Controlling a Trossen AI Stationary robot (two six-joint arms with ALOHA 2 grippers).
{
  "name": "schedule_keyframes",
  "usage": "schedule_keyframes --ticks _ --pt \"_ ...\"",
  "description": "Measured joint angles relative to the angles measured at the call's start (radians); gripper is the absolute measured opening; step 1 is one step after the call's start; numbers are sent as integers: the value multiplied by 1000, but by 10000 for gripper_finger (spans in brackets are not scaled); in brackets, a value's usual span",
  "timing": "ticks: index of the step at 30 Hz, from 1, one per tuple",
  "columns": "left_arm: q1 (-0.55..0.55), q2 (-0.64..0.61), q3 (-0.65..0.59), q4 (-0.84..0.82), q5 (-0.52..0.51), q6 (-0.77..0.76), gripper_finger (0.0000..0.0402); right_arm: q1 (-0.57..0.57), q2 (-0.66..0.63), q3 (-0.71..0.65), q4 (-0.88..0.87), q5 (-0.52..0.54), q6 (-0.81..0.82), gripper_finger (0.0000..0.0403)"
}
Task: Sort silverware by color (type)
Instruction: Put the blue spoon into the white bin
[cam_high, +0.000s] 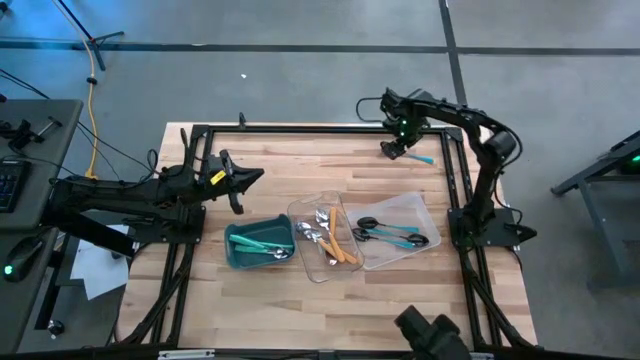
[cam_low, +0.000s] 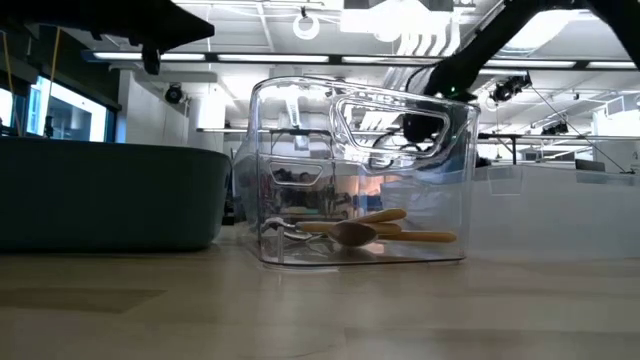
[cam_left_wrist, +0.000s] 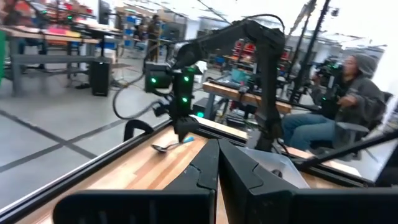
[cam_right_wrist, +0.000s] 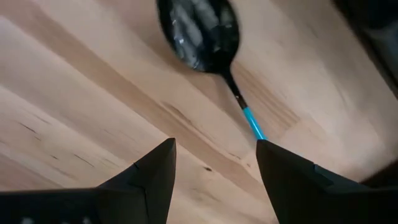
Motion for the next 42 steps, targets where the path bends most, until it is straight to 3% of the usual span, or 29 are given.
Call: schedule_keyframes --ticks 9,14,21,32,42 --pt "0 0 0 -3 -72 1 1 -7 71 0 45 16 -93 206" --pt "0 0 0 -4 -88 27 1 -9 71 0 62 81 -204 206" --pt "0 0 0 -5 -91 36 1 -18 71 0 82 -14 -376 206" --pt "3 -2 0 -5 -95 56 1 -28 158 5 86 29 -386 206" --pt "38 -4 0 -3 -95 49 1 -29 164 3 89 32 -380 206"
